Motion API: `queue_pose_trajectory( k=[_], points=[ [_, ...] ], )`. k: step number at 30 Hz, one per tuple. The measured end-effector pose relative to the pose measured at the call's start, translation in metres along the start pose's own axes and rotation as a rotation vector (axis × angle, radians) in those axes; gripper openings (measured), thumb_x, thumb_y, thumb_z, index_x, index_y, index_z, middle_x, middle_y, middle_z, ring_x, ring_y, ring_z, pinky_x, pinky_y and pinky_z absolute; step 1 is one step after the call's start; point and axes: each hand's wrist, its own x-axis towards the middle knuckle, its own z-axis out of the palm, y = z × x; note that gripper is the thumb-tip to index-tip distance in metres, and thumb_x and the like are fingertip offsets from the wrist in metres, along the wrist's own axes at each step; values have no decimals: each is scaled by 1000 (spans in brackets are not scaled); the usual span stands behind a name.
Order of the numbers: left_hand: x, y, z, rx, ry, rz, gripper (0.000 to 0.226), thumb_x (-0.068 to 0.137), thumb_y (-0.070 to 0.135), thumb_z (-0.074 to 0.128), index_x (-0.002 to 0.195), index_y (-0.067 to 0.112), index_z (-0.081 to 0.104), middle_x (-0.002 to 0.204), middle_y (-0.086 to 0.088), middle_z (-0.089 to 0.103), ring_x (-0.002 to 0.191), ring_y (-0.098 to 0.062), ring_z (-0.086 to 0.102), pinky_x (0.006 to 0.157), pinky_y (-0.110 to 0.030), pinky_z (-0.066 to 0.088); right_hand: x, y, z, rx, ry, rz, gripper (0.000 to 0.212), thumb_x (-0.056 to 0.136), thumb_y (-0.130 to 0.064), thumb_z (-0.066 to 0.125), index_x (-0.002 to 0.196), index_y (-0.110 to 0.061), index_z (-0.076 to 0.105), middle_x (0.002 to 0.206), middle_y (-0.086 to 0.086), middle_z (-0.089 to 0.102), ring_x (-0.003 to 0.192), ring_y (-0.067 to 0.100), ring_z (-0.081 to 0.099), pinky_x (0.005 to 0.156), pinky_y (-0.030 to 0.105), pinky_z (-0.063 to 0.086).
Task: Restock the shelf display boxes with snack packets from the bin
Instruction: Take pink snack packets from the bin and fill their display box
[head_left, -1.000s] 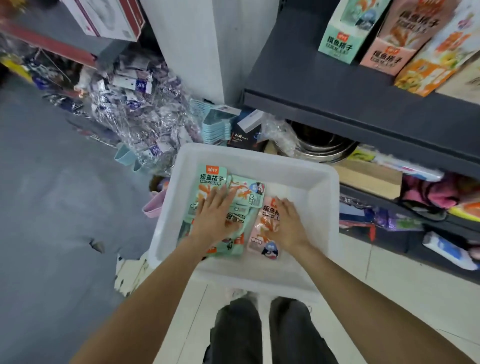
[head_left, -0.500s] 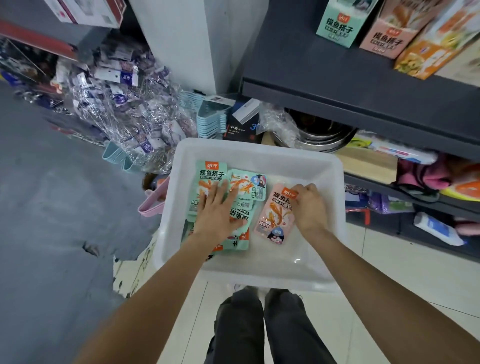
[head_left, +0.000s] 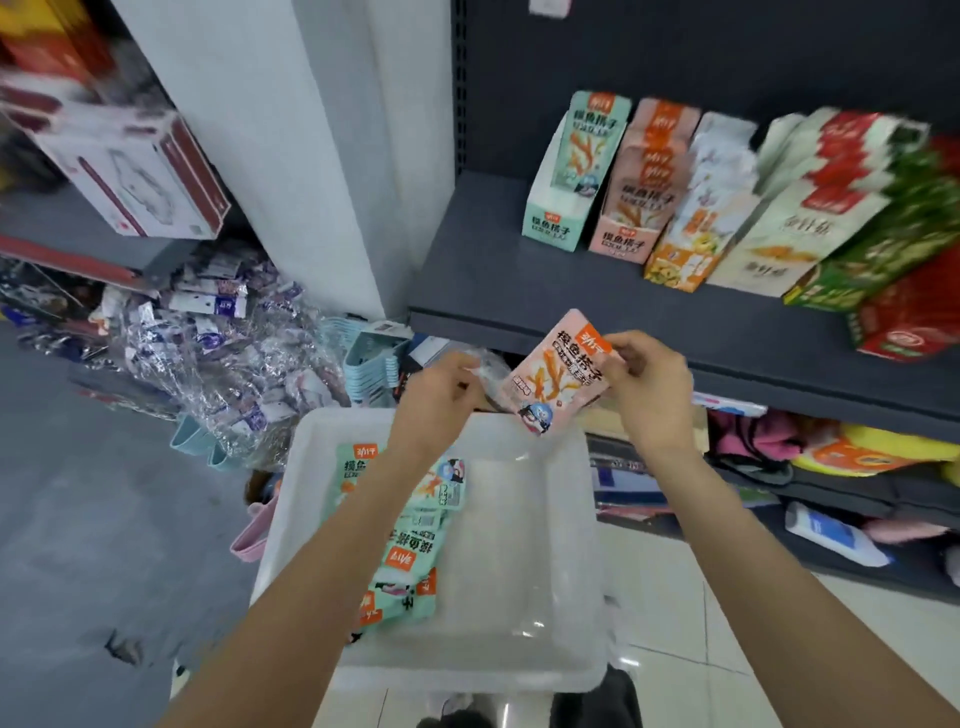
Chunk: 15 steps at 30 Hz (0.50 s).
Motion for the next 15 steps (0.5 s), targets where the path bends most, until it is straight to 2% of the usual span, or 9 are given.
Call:
queue_pose_trajectory(
  k=[4, 7, 10, 13, 15],
  points=[
    [45, 73, 11, -80, 84, 84, 17, 91, 18, 57, 106, 14, 63, 86, 4, 63, 81, -10, 60, 72, -14, 42, 53, -8, -53, 42, 71, -45, 20, 89, -4, 57, 89, -23, 64, 81, -9, 65, 80, 11, 63, 76, 42, 56],
    [82, 119, 28, -105, 112, 127, 20, 92, 16, 56, 111, 14, 62, 89, 3, 63, 84, -8, 58, 78, -17, 45, 101, -11, -88, 75, 86, -99, 19, 90, -3, 54, 96, -15, 67, 88, -2, 66, 88, 20, 65, 75, 45, 56],
    [120, 154, 48, -110, 135, 145, 32, 92, 11, 54, 124, 12, 55, 112, -3, 63, 96, -12, 58, 87, -21, 45, 153, -16, -118, 88, 126, -172, 16, 91, -6, 54, 99, -10, 68, 91, -2, 67, 88, 18, 64, 77, 43, 55],
    [156, 177, 65, -48, 126, 122, 47, 93, 16, 54, 138, 15, 42, 136, -5, 50, 123, -18, 48, 96, -21, 36, 198, -21, -139, 111, 182, -224, 15, 92, -7, 55, 97, -15, 66, 87, -10, 63, 87, 13, 62, 78, 33, 53],
    [175, 190, 71, 47, 99, 110, 54, 93, 17, 55, 143, 15, 34, 144, -5, 42, 131, -19, 40, 99, -19, 29, 222, -20, -146, 127, 194, -217, 13, 93, -9, 54, 95, -20, 61, 89, -11, 61, 90, 13, 61, 79, 34, 53]
  ],
)
